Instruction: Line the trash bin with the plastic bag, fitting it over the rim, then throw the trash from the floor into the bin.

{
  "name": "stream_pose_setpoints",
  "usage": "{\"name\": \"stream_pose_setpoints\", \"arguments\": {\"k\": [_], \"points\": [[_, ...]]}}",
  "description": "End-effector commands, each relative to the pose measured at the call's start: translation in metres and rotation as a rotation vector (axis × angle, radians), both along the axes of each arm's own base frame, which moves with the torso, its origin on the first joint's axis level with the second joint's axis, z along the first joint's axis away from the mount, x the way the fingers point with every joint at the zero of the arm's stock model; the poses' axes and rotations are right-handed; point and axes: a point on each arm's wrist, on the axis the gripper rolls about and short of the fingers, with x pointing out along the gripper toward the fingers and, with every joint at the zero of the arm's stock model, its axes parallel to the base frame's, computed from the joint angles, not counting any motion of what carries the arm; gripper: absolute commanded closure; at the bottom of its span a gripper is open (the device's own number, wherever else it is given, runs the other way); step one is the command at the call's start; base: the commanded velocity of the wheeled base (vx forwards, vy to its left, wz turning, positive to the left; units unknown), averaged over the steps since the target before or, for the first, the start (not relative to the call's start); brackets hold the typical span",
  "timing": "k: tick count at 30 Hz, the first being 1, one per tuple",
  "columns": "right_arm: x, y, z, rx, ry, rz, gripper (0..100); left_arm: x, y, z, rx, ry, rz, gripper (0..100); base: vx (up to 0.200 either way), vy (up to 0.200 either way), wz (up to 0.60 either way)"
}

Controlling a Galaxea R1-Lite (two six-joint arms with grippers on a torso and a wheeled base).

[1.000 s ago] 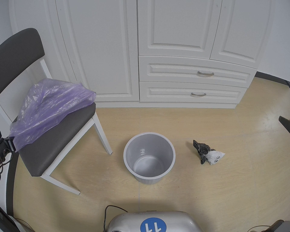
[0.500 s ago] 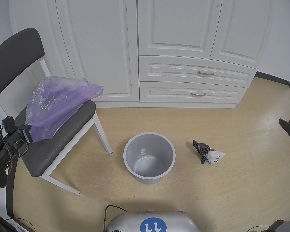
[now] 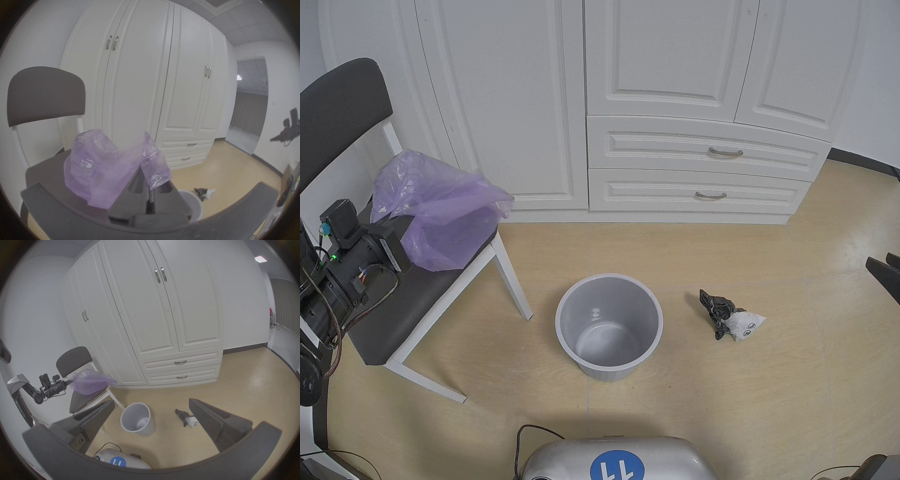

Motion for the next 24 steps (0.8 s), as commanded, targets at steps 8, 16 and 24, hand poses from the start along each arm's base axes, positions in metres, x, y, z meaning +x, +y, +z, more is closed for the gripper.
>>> {"name": "stream_pose_setpoints", "arguments": {"k": [8,16,24], "points": [[0.039,0.047,-0.011,-0.073,0.123,0.185,0,-0.041,-0.060,0.059,-0.187,-0.155,-0.269,100,0.000,0.000,0.00],[0.036,0.072,-0.017,-0.002,-0.001,0.239,0,-0.058,-0.089,0.069,-0.243,-0.096,-0.325,100,0.000,0.000,0.00],[0.034,0.074,-0.016,-0.014,-0.015,0.210,0,-0.085,-0.093,0.080,-0.310,-0.119,-0.435,100,0.000,0.000,0.00]]}}
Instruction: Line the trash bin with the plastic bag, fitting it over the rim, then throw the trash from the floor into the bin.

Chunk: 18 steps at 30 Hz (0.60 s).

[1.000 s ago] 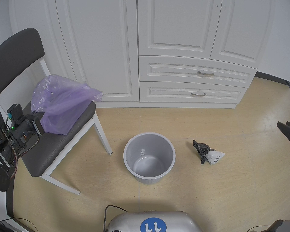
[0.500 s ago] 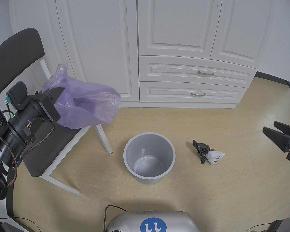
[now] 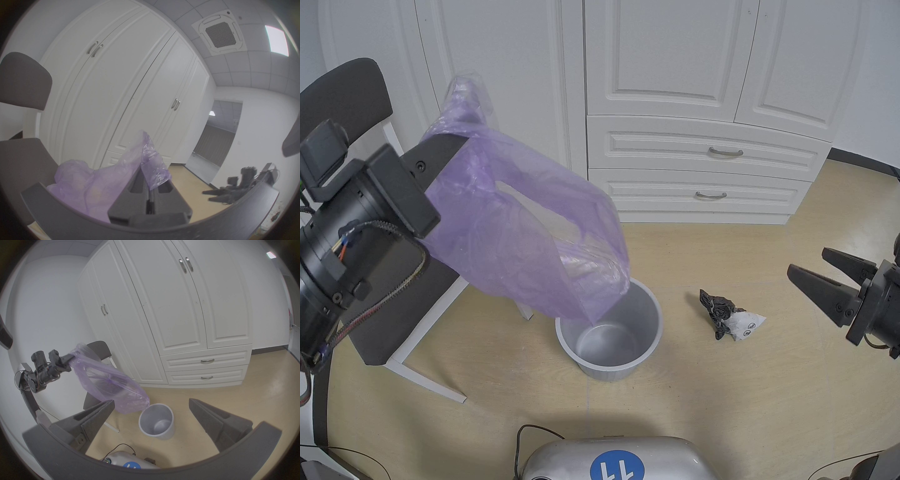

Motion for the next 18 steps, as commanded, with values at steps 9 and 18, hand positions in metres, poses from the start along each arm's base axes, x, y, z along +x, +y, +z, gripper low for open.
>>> {"name": "stream_pose_setpoints", "arguments": {"k": [9,18], "points": [[0.015,0.047,-0.035,-0.112,0.155,0.143,0,-0.023,-0.001,0.011,-0.054,-0.026,-0.067,100,0.000,0.000,0.00],[0.018,0.056,-0.049,-0.111,0.230,0.146,0,-0.028,-0.005,0.011,-0.024,-0.048,-0.084,100,0.000,0.000,0.00]]}}
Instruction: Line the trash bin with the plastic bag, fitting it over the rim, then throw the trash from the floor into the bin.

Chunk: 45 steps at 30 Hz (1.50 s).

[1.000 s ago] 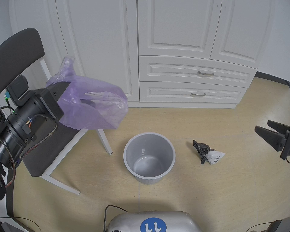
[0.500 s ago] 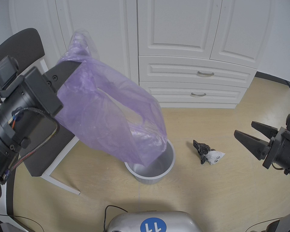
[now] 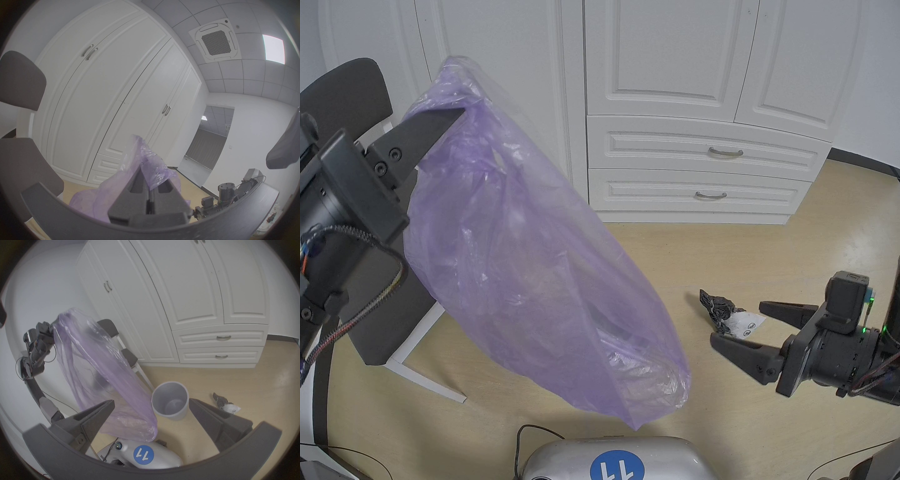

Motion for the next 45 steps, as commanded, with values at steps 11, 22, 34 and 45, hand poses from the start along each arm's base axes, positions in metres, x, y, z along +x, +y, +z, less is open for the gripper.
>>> {"name": "stream_pose_setpoints", "arguments": {"k": [11,22,34,45], "points": [[-0.013,0.032,-0.042,-0.144,0.117,0.140,0,-0.010,0.001,0.007,-0.005,-0.049,0.021,100,0.000,0.000,0.00],[0.013,0.091,-0.086,0.060,0.124,0.055,0,-0.009,0.002,0.014,-0.043,-0.086,0.067,100,0.000,0.000,0.00],[0.036,0.120,-0.105,0.389,-0.007,0.020,0,-0.013,0.008,0.021,-0.073,-0.138,0.107,100,0.000,0.000,0.00],[0.059,0.115,-0.100,0.420,-0.037,-0.052,0,-0.017,0.010,0.023,-0.089,-0.150,0.097,100,0.000,0.000,0.00]]}}
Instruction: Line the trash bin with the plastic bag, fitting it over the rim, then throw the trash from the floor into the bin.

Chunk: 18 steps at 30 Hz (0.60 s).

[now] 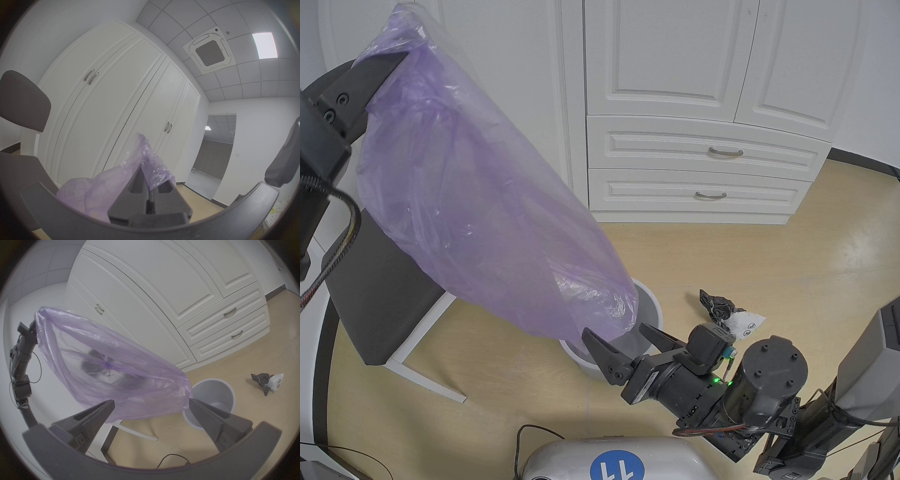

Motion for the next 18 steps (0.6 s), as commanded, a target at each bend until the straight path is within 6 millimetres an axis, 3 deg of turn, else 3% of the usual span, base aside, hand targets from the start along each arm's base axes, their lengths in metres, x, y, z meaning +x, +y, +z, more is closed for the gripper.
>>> {"name": "stream_pose_setpoints", "arguments": {"k": [1,10,18], "points": [[0.015,-0.001,-0.004,0.008,-0.006,-0.043,0,-0.002,0.000,0.000,-0.001,0.000,-0.010,100,0.000,0.000,0.00],[0.035,-0.011,0.005,0.143,0.038,-0.080,0,-0.002,0.000,0.000,0.004,-0.006,-0.008,100,0.000,0.000,0.00],[0.047,-0.025,0.000,0.291,0.189,0.051,0,-0.007,-0.001,0.002,-0.004,-0.035,-0.023,100,0.000,0.000,0.00]]}}
